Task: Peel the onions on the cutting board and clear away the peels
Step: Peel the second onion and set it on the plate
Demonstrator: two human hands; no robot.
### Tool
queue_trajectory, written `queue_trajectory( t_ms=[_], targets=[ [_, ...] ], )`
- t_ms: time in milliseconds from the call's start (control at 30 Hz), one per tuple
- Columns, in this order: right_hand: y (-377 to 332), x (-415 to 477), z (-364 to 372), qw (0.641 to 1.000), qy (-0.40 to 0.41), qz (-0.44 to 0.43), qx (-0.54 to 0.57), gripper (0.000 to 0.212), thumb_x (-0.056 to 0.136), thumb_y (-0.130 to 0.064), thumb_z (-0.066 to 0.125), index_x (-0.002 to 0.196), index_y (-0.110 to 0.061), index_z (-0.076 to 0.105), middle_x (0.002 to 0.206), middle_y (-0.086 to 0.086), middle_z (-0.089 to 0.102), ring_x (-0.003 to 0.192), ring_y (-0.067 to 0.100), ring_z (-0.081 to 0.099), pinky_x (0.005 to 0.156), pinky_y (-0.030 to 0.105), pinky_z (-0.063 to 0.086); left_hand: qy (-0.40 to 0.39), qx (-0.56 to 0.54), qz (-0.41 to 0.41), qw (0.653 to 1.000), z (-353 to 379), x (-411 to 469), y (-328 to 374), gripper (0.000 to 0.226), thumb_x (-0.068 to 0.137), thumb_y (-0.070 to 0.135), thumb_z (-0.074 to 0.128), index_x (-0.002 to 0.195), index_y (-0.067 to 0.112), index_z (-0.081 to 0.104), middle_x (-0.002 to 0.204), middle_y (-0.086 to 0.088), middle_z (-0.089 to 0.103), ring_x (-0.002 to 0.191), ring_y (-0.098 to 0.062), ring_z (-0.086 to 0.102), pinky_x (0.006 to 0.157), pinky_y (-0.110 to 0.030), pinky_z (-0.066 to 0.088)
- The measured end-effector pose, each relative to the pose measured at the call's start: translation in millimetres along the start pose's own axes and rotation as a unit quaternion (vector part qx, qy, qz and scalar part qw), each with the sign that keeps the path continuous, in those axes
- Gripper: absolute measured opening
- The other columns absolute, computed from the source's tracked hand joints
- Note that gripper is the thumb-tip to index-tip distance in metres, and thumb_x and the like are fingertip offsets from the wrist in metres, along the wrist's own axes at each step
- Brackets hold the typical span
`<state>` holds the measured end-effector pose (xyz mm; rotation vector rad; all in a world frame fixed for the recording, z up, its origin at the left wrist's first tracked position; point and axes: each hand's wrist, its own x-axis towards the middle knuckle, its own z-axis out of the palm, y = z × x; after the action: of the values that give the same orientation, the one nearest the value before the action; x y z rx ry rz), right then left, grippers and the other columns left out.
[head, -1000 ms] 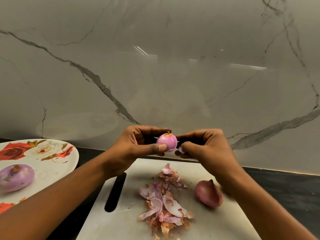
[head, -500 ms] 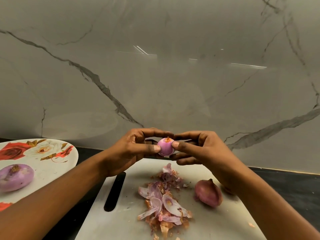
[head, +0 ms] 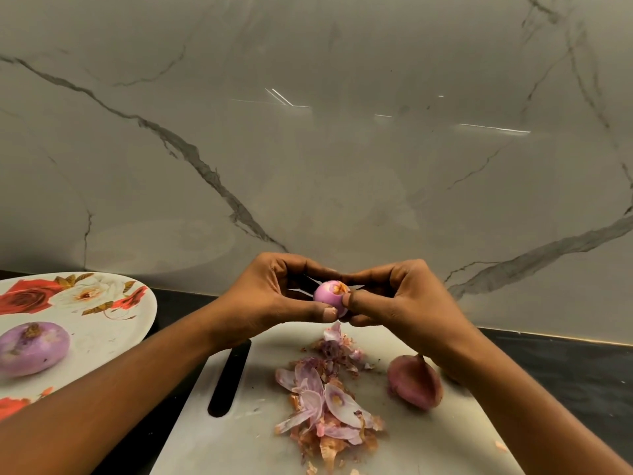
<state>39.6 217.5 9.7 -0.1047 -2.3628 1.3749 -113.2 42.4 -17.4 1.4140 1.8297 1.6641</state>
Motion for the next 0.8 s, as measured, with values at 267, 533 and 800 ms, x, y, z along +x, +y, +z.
queue_trajectory(
  t_ms=[267, 533, 800],
  targets=[
    [4.3, -4.4, 11.7, 0.983, 0.064, -0.082, -0.151, 0.020, 0.088, -0.033, 0.084, 0.106, -0.023, 0.085, 0.074, -0.008, 0.079, 0.069, 0.014, 0.076, 0.062, 0.041, 0.063, 0.013, 0.032, 0.012, 0.999, 3.8, 0.4, -1.7, 0.051, 0.071, 0.003, 0.093, 0.119, 0.012, 0.078, 0.113, -0.003, 0.080, 0.107, -0.024, 0.076, 0.091, -0.046, 0.064],
    [12.2, 0.4, 11.4, 0.985, 0.113, -0.059, -0.119, 0.018, 0.089, -0.011, 0.078, 0.102, -0.021, 0.085, 0.072, -0.007, 0.079, 0.068, 0.013, 0.076, 0.064, 0.036, 0.066, 0.016, 0.006, 0.033, 0.999, 4.6, 0.9, -2.0, 0.051, 0.072, 0.003, 0.092, 0.120, 0.009, 0.077, 0.114, -0.006, 0.079, 0.108, -0.028, 0.076, 0.090, -0.045, 0.064],
    [5.3, 4.4, 6.7, 0.991, 0.099, 0.024, 0.083, 0.014, 0.093, -0.003, 0.074, 0.092, -0.012, 0.084, 0.079, 0.010, 0.081, 0.075, 0.027, 0.080, 0.066, 0.027, 0.065, 0.008, -0.082, 0.015, 0.997, -2.1, 3.5, -6.2, 0.044, 0.086, 0.008, 0.081, 0.129, 0.010, 0.072, 0.121, -0.010, 0.077, 0.115, -0.031, 0.074, 0.097, -0.042, 0.062]
  ],
)
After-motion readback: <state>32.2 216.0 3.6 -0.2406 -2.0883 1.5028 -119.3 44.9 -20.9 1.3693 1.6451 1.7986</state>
